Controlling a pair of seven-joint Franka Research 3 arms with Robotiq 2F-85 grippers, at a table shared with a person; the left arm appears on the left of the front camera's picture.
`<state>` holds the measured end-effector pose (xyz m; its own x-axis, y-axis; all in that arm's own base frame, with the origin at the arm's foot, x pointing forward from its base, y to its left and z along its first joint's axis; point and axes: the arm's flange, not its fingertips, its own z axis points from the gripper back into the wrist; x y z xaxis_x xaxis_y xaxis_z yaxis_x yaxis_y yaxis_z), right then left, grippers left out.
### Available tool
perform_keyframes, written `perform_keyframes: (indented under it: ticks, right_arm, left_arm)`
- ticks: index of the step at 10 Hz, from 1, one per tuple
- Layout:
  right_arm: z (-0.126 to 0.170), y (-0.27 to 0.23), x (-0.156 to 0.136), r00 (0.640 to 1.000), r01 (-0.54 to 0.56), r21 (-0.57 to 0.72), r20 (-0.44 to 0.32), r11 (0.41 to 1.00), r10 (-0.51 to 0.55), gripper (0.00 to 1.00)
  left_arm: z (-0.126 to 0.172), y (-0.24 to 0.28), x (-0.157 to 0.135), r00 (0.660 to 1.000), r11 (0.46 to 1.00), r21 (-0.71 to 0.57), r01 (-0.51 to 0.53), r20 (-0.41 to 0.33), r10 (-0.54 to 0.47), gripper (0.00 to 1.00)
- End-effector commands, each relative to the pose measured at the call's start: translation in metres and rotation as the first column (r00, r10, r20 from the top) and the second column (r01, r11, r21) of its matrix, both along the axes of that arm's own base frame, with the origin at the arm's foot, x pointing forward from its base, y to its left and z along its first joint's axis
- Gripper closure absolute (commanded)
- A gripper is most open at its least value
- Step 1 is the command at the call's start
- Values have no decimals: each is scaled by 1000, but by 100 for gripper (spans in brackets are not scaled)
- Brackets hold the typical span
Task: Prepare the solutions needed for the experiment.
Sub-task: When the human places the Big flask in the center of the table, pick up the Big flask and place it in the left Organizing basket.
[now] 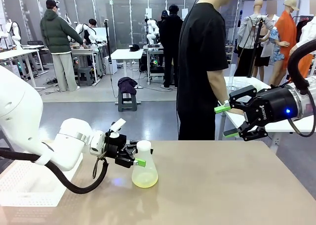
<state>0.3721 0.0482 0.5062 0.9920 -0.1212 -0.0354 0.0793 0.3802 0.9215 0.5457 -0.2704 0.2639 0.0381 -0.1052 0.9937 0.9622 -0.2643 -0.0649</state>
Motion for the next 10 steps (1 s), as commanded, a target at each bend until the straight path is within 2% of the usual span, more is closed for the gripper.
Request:
perform_keyframes:
  ticks: [1, 2, 3, 4, 5, 10]
  right_arm:
    - [1, 1, 0, 1000, -4, 9, 6, 1000, 4, 19]
    - [1, 1, 0, 1000, -4, 9, 6, 1000, 4, 19]
    - [1, 1, 0, 1000, -4, 9, 6, 1000, 4, 19]
    - [1, 1, 0, 1000, -4, 9, 6, 1000, 4, 19]
    - [1, 1, 0, 1000, -4, 9, 6, 1000, 4, 19]
    - [1, 1, 0, 1000, -4, 9, 6, 1000, 4, 19]
  left_arm:
    - [-1, -2, 9, 999, 999, -14, 35, -20, -35, 8]
    - [-1, -1, 10, 1000, 1000, -4, 27, -11, -27, 11]
    - [-1, 1, 9, 1000, 1000, -4, 25, -11, -25, 19]
    - [-2, 3, 10, 1000, 1000, -12, 21, -15, -21, 22]
    - [-2, 5, 10, 1000, 1000, -22, 14, -26, -15, 30]
    - [-6, 5, 15, 999, 1000, -16, 16, -49, -16, 57]
